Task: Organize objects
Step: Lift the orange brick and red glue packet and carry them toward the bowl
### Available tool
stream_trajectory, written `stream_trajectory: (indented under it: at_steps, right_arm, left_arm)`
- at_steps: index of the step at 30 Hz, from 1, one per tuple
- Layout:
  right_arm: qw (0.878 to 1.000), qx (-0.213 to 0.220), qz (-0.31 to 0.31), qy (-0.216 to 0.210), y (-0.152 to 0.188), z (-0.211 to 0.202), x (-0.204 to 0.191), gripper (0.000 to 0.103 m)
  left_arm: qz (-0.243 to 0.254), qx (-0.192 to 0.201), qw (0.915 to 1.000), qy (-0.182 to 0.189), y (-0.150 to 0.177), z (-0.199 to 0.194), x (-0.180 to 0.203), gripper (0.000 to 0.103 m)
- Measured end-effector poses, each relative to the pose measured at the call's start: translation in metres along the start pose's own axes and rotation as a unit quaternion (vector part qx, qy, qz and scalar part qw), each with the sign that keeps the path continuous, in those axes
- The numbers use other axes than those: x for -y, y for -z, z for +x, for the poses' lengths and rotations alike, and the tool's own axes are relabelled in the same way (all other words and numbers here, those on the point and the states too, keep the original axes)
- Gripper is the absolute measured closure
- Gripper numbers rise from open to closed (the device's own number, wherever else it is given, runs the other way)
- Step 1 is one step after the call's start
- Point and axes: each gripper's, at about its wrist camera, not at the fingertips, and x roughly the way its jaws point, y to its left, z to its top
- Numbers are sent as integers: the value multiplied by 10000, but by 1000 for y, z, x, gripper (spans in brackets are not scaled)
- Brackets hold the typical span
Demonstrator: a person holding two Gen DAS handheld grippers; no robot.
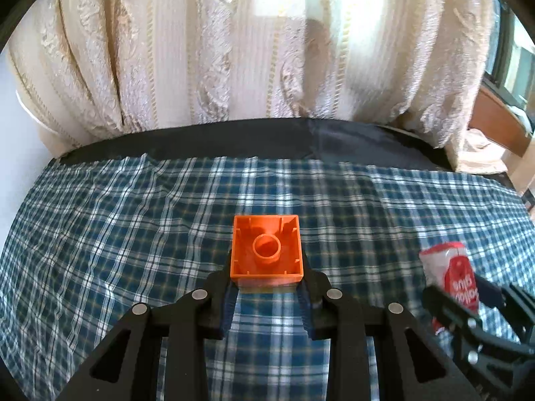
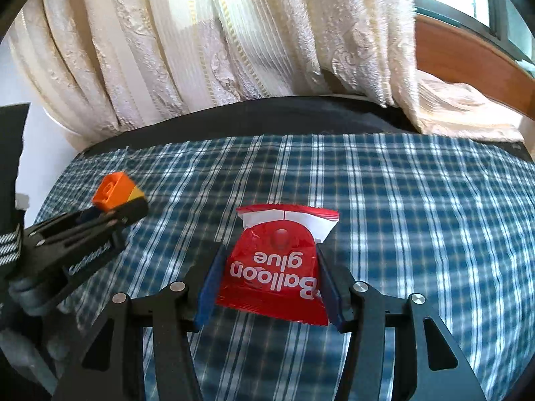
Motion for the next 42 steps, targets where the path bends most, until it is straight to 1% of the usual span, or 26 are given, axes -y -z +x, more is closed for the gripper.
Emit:
stream_trajectory:
  at_steps: [1, 9, 18, 24, 35, 42]
  right_arm:
    - [10000, 18, -24, -49, 3, -5, 0, 49]
    - [9995, 217, 240, 1, 28, -48, 12, 49]
    - [9977, 466, 479, 111, 50, -91, 24, 49]
    - [9949, 642, 734, 240, 64, -116, 39, 49]
    - [9856, 973, 1225, 642, 87, -162, 80, 49]
    - [9737, 1221, 1609, 1050, 106, -199, 113, 48]
  left_arm:
    - [30, 20, 10000, 29, 0, -3, 2, 70]
    - [244, 180, 9992, 250, 2, -22, 19, 70]
    - [429, 340, 9972, 512, 6, -44, 34, 70]
    - [621, 387, 9950, 674, 13, -54, 49, 70]
    - [907, 411, 9902, 974, 25, -69, 70, 70]
    - [1031, 431, 9875, 1108, 31, -78, 78, 70]
